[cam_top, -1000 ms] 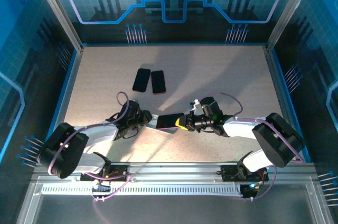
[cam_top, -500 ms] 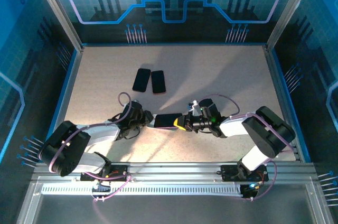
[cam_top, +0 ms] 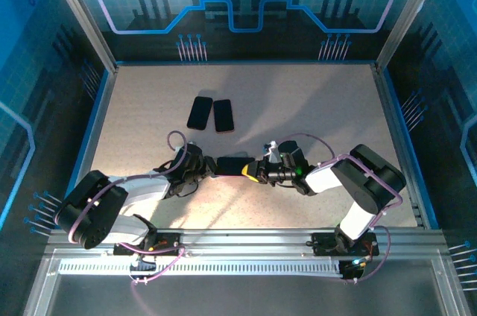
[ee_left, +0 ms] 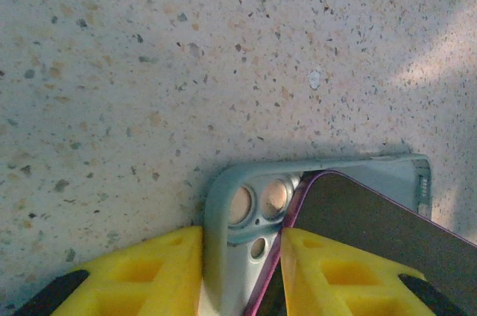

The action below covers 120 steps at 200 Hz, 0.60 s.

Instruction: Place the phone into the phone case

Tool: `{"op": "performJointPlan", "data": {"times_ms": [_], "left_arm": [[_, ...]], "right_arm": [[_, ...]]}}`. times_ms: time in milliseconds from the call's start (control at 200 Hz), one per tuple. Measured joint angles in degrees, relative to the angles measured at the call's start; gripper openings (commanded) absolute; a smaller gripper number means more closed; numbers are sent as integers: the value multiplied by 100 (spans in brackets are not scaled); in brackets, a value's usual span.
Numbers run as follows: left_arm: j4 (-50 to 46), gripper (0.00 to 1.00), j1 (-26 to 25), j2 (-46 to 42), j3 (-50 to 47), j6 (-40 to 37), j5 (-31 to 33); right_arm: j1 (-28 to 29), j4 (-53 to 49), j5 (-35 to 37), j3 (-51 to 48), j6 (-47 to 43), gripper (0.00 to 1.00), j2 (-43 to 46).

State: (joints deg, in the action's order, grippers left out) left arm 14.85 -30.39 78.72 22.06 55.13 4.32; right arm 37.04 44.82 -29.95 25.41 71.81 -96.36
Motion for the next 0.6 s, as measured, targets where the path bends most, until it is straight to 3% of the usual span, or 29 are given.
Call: {"op": "performJointPlan", "data": {"times_ms": [335,600], "left_arm": [[-125,32,-72,291,332,24,76],[-79,32,-92,505,553,24,79]], "right_arm": [[170,-1182,114,407,-527,0,343],[170,-1329,85,459,-605,0,330]]}}
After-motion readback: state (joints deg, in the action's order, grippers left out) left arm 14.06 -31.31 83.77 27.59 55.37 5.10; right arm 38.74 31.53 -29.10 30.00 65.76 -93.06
